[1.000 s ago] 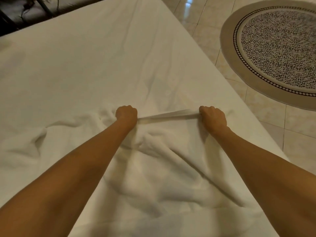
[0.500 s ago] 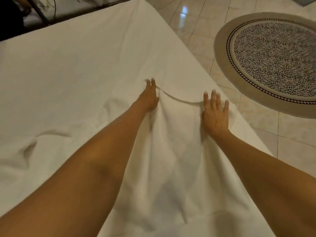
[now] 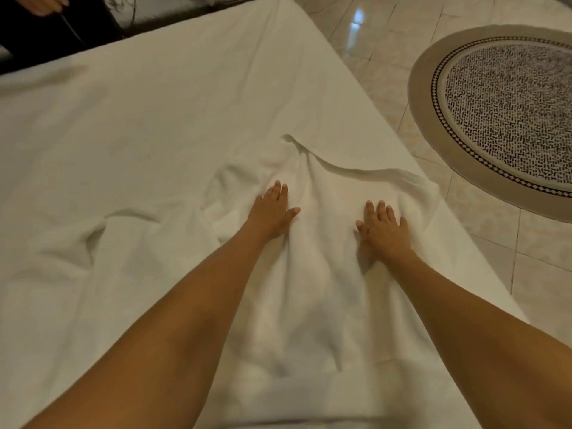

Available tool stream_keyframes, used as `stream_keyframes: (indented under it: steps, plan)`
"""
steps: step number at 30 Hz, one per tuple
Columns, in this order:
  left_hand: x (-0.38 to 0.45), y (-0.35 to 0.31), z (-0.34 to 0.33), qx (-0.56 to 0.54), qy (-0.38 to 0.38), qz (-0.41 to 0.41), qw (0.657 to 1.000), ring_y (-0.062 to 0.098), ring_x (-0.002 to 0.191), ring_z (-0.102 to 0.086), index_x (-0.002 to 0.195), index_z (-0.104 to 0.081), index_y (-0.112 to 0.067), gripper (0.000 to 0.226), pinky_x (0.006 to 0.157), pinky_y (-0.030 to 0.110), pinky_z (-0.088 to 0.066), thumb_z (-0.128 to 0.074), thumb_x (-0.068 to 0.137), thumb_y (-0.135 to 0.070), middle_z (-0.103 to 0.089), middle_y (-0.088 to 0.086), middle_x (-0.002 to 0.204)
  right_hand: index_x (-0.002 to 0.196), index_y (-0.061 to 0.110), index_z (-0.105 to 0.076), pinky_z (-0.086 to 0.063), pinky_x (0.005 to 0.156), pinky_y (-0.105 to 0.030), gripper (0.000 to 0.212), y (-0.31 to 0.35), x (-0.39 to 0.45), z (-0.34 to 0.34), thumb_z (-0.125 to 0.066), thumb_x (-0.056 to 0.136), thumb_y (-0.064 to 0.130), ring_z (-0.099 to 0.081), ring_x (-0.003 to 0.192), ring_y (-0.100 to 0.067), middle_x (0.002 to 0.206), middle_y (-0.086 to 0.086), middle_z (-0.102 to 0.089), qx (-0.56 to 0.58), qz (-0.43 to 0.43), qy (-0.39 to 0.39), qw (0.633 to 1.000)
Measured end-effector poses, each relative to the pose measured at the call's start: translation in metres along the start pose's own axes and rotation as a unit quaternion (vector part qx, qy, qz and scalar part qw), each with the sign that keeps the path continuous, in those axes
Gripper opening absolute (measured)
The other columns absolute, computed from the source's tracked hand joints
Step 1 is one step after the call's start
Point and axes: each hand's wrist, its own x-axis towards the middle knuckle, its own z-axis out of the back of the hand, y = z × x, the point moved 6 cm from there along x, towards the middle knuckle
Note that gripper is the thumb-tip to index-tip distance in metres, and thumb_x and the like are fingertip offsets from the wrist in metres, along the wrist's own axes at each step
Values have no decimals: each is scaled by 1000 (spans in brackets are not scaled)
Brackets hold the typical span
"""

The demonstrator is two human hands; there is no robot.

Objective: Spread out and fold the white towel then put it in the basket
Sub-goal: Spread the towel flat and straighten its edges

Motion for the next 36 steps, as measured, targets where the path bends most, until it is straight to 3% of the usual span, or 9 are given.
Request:
stream_keyframes:
  steps: [5,16,24,27,36]
  plan:
    - [-66,34,2,32,16,49,998,25,149,-4,152,-6,-8,67,121,42,-13,-30,101,-43,5,12,161,152,18,-5,-16,117,-48,59,45,-49,-4,-28,101,39,-8,146,-31,159,-16,-5,11,57,26,998]
    - [-215,138,3,0,21,164,986,25,150,-2,152,-6,-7,66,121,44,-11,-26,101,-44,5,12,161,151,13,-6,-15,117,-47,60,145,-137,-5,-26,101,39,-7,147,-29,159,-13,-5,-28,140,30,989]
    - [-326,236,-87,-14,92,250,964,26,150,4,153,-2,-9,66,120,48,-4,-24,101,-45,8,12,161,151,17,-10,-21,114,-46,57,220,-191,-76,-27,101,38,-11,145,-29,159,-12,-7,-78,189,79,976]
    - [-369,276,-114,-7,82,243,967,23,150,5,153,-1,-11,67,120,49,-2,-25,101,-45,8,10,161,149,15,-14,-26,111,-45,57,252,-220,-108,-29,100,38,-18,142,-30,157,-14,-12,-86,198,79,973]
    - [-450,372,-136,-1,44,179,983,17,150,5,152,7,-15,70,121,44,-3,-28,100,-46,12,5,161,150,17,-13,-24,114,-45,56,374,-308,-186,-31,100,35,-14,144,-30,159,-14,-5,-64,200,91,973]
